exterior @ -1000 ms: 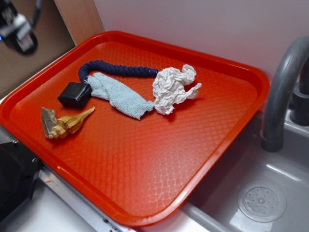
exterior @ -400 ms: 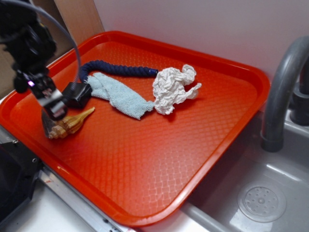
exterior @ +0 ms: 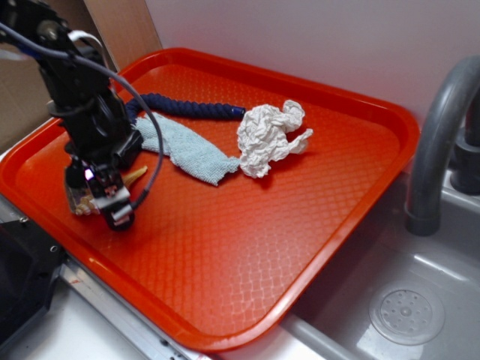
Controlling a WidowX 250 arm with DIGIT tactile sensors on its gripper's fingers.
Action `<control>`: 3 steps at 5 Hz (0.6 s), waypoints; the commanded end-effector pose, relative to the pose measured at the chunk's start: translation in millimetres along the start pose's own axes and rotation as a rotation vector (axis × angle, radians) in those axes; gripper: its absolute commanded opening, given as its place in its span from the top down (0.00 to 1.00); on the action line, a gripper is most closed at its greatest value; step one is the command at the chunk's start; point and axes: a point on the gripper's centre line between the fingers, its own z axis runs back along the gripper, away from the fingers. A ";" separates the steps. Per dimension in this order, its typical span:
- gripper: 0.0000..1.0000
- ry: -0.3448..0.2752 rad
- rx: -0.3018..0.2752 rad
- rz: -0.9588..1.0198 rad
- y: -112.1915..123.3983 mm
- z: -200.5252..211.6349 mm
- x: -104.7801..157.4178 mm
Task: Grab the shell.
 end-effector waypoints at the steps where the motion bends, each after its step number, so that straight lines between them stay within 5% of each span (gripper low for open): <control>1: 1.00 0.018 0.034 0.015 0.1 7.6 -6.8; 2: 1.00 -0.020 -0.006 0.013 9.8 50.2 2.3; 3: 1.00 -0.054 0.019 0.017 15.3 97.3 11.6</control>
